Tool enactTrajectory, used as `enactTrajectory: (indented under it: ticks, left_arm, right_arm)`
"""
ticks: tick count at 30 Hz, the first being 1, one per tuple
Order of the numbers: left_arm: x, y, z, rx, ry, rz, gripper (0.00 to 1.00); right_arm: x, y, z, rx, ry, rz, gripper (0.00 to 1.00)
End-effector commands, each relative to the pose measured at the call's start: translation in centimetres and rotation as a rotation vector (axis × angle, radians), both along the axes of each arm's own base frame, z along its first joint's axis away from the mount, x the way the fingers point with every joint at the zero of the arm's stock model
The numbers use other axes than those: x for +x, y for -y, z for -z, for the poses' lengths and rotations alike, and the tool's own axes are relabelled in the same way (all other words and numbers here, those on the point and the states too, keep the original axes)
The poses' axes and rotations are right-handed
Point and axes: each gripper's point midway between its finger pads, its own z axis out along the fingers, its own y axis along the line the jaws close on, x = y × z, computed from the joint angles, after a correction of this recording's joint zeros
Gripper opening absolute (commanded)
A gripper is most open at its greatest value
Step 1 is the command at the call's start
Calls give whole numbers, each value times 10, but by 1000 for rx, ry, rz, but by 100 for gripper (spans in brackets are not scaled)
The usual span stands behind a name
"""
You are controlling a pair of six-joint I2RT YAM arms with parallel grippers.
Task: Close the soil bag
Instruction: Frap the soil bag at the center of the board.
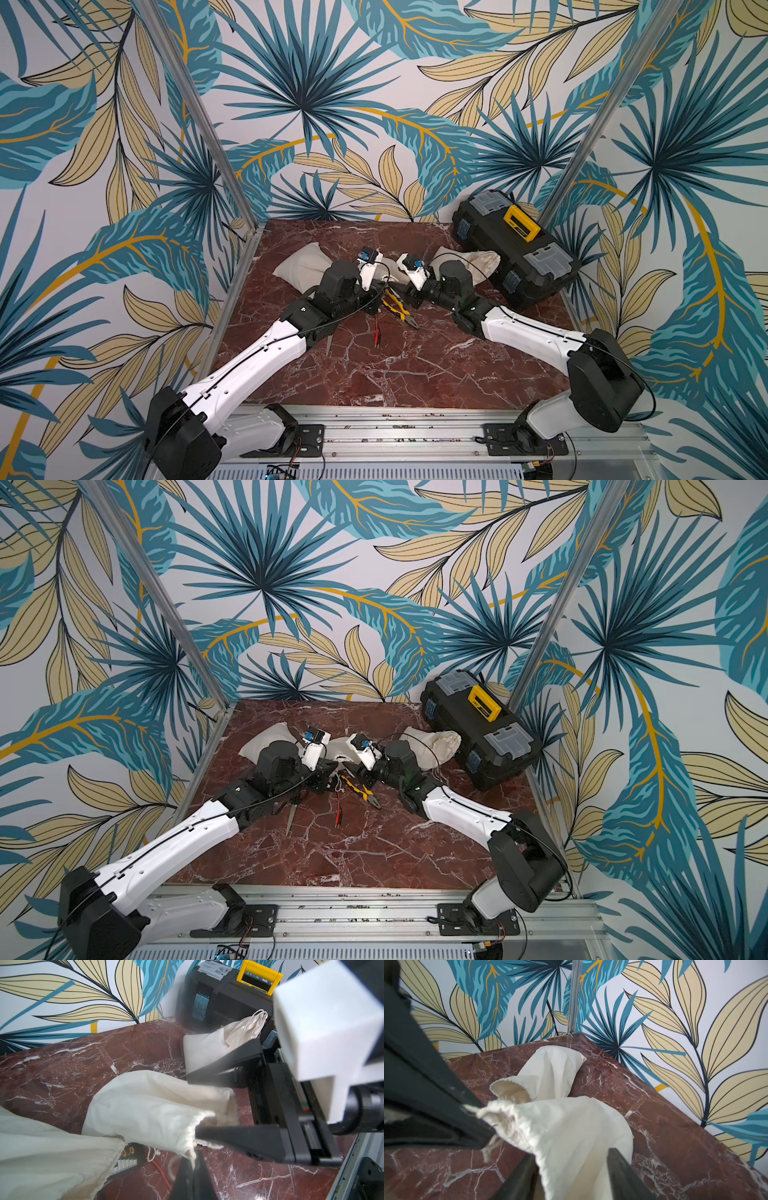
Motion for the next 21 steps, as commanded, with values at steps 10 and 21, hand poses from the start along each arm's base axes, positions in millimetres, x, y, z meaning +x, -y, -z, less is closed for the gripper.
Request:
enactTrajectory:
  ticks: [10,21]
  left_arm:
    - [-15,-52,-38,-1,137,-131,0]
    - [-21,-73,-100,-106,265,-150,0]
  right_arm:
    - [53,96,37,-88,-71,444,10]
    - [66,156,64,-101,-163,567,24]
